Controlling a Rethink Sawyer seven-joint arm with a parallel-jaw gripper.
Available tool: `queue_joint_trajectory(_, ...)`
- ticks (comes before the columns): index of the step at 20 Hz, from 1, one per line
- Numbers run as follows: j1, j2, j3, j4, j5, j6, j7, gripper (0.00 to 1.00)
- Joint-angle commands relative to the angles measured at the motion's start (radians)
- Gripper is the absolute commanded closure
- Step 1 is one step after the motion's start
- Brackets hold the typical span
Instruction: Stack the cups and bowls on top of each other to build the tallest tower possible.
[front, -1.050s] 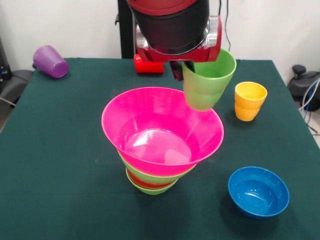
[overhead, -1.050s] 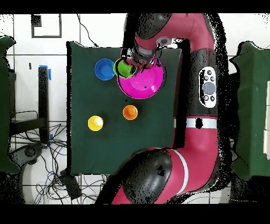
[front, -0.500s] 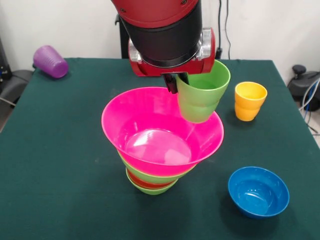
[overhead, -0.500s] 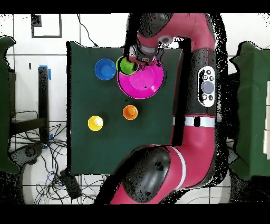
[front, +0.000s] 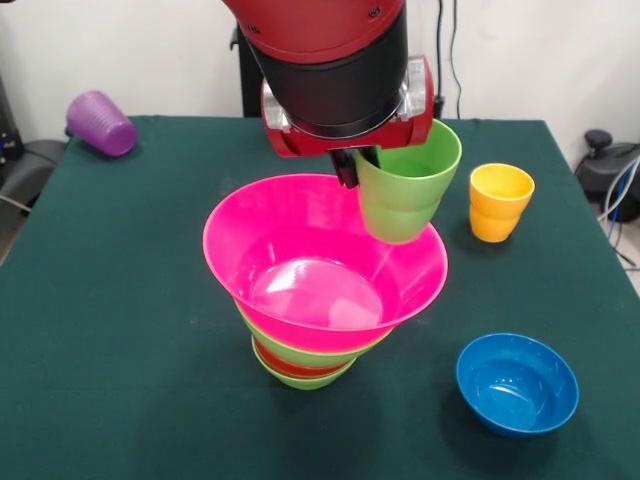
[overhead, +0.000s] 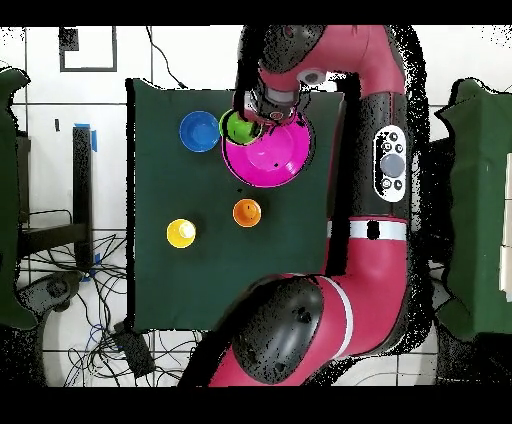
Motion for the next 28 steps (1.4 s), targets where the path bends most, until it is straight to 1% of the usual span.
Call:
queue_joint_trajectory(1, -0.003, 0.009, -0.019, 0.092, -0.079, -0.075, -0.338, 1.00)
queue_joint_trajectory(9, -0.017, 0.014, -0.027, 0.107, -0.087, -0.114, -0.349, 1.00)
queue_joint_trajectory(14, -0.016, 0.041, -0.022, 0.067, -0.113, -0.122, -0.387, 1.00)
queue_joint_trajectory(18, -0.019, 0.049, -0.020, 0.055, -0.118, -0.124, -0.395, 1.00)
queue_joint_trajectory(21, -0.027, 0.042, -0.023, 0.082, -0.110, -0.146, -0.400, 1.00)
queue_joint_trajectory(24, -0.032, 0.045, -0.024, 0.077, -0.118, -0.150, -0.414, 1.00)
queue_joint_trajectory(26, -0.031, 0.042, -0.027, 0.083, -0.114, -0.142, -0.401, 1.00)
queue_joint_trajectory(28, -0.034, 0.036, -0.030, 0.104, -0.107, -0.140, -0.399, 1.00)
